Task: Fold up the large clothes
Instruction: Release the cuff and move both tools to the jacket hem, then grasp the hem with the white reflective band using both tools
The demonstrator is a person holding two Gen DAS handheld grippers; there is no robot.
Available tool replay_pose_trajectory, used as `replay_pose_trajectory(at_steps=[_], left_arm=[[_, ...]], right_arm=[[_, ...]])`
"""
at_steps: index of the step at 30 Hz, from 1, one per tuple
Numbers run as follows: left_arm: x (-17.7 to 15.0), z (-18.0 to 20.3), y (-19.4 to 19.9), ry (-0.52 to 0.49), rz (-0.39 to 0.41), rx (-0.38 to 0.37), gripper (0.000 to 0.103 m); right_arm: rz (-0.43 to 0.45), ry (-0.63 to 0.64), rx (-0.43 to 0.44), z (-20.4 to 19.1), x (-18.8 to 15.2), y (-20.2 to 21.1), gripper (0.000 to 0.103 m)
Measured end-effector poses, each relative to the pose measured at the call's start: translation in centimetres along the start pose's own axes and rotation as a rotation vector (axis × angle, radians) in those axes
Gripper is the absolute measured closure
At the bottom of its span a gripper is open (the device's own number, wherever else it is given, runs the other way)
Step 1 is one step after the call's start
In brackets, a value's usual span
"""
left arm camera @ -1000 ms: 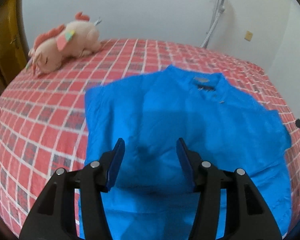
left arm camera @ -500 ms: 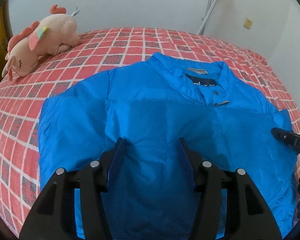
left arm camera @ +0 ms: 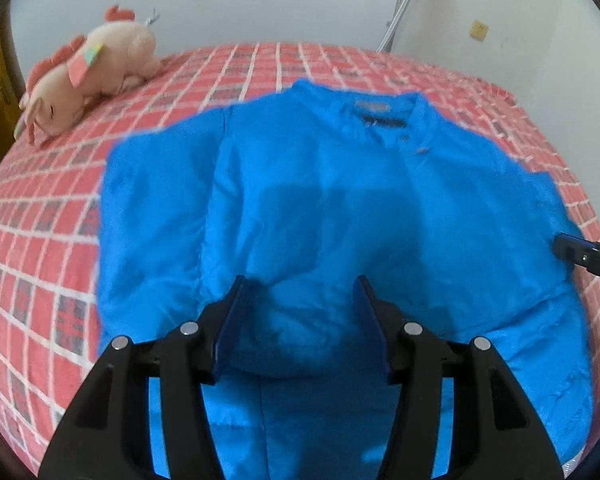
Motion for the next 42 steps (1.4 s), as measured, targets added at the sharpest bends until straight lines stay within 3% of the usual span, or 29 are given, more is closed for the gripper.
replay_pose_trajectory(at_steps=[6,10,13,19,25,34,42], left_arm=[[-0.2,0.3,-0.8,-0.029,0.024,0.053,0.049],[-0.8,-0.6,1.7,0.022,0.009,0.0,0.05],[-2.0,-1.4,4.9,0.008,0.041,-0.01,0.046],[-7.7,-6.2,11.4,-0.001,0.101,0.05,0.031],[-16.3,-11.4,14.8,0.072,0.045,0.099,0.026],[-24.2,-13.9,17.0,0.194,-0.038,0.029,0.023],[-27.0,-12.2,17.0,0.201,-0.066,-0.031,0.022]], right_arm=[[0.03,0.032,-0.052,-0.3,-0.2,-1.2,0.075],[0.093,0.038,-0.025,-1.2,-0.9,2.1,0.072],[0.131,0.051,0.008,-1.9,-2.5,5.6,0.069],[0.117,0.068,0.033,-2.8,-9.5,9.9,0.063],[0.102,0.065,0.035,-3.7,-17.1,13.2,0.057],[0.041,0.003,0.022,-3.9,-24.5,15.0,0.053],[-0.006,-0.033,0.064,-4.3,-28.2,15.2,0.051]])
Point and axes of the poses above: each gripper's, at about its wrist camera, not at the fingertips, and y roughly against the way its jaws point, z to its right, x to its top, the point moved 9 cm from there along -y, roughly the way its jaws point, and after that the axes turned 9 degrees about y, right-handed, at the moved point
